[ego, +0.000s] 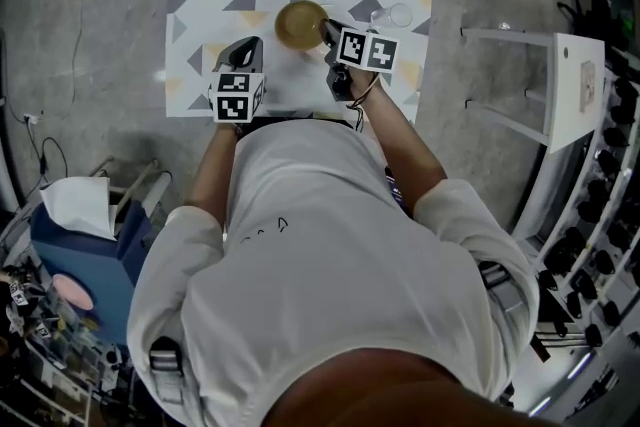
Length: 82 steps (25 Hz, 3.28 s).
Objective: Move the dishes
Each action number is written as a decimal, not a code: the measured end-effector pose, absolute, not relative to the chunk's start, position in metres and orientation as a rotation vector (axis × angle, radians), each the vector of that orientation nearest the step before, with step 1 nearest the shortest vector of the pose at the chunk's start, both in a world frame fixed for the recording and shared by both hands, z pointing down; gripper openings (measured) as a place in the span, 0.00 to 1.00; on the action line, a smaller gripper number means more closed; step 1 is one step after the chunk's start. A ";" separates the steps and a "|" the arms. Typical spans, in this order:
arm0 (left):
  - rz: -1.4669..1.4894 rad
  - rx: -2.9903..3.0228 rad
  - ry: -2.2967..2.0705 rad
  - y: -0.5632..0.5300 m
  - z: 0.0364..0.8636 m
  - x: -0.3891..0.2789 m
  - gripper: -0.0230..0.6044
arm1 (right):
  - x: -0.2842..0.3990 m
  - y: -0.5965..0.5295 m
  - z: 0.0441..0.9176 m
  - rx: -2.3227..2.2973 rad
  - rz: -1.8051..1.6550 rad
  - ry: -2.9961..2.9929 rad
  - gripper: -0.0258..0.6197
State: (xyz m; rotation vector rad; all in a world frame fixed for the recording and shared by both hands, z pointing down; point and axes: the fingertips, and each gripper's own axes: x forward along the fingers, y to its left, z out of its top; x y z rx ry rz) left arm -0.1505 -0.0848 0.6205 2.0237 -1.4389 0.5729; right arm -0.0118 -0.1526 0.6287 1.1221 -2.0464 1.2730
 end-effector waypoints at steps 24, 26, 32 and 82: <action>0.541 1.887 -1.555 -0.055 0.627 -0.232 0.07 | -0.140 -0.181 0.652 0.984 1.432 -2.015 0.08; 0.549 1.905 -1.537 -0.058 0.626 -0.231 0.07 | -0.137 -0.177 0.665 1.025 1.545 -1.950 0.08; 0.579 1.965 -1.472 -0.069 0.625 -0.224 0.07 | -0.134 -0.169 0.684 1.101 1.638 -1.907 0.11; 0.244 2.368 -1.436 -0.146 0.441 -0.060 0.07 | 0.043 -0.157 0.434 1.386 0.349 -2.511 0.04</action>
